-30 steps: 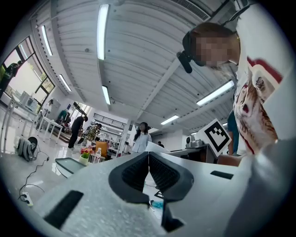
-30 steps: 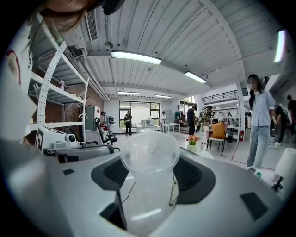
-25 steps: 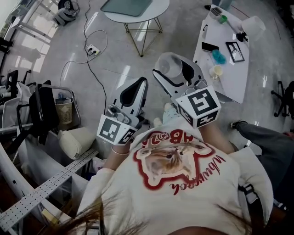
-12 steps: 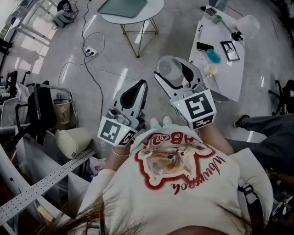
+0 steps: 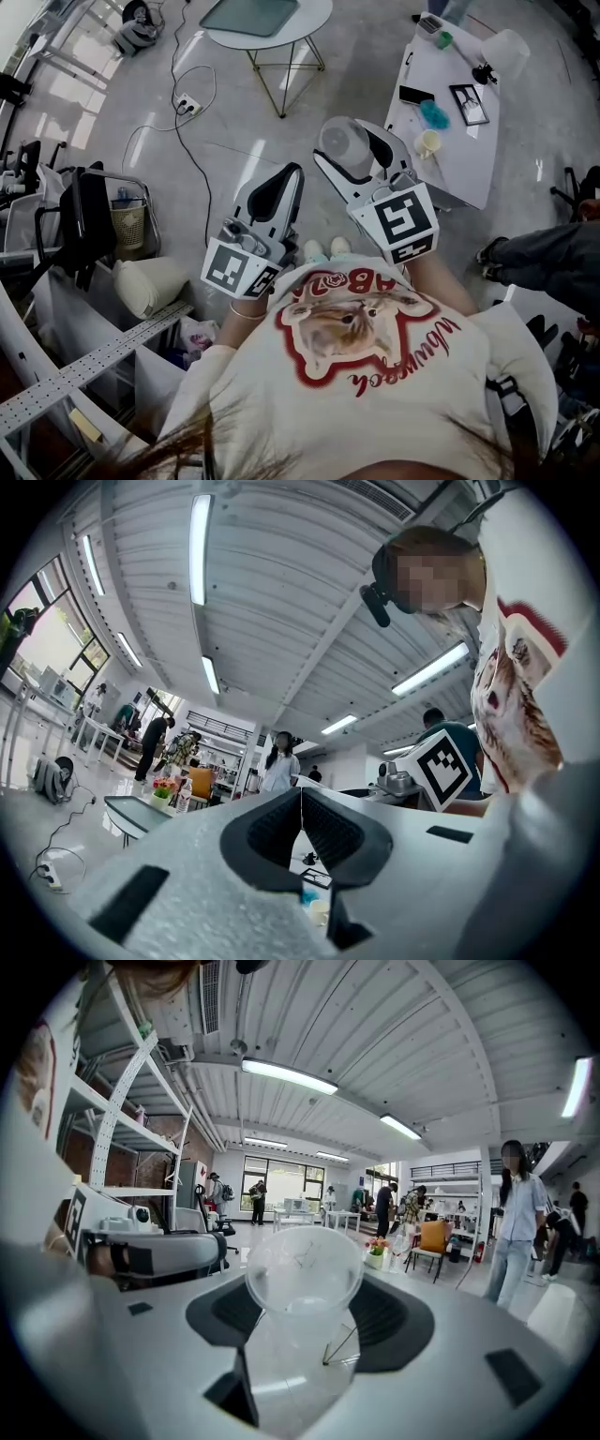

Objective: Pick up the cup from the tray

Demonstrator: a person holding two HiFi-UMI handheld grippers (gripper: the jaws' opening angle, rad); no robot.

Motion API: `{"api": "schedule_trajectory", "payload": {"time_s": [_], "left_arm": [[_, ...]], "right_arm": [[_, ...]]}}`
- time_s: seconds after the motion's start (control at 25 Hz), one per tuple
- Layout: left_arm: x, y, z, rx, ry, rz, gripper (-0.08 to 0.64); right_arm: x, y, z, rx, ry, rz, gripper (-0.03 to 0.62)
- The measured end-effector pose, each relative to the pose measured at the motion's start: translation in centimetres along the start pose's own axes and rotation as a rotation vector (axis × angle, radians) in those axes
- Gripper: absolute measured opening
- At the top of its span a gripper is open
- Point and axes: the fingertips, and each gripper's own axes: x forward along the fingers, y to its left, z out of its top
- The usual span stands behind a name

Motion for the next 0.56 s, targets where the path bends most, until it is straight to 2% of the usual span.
{"api": "schedule_trajectory", "payload": {"time_s": [0.56], "left_arm": [[-0.57, 0.39, 0.02, -0.005, 0.002, 0.017, 0.014]], "right_arm": [[0.24, 0.92, 0.73, -0.012, -0.038, 0.024, 0.291]]}}
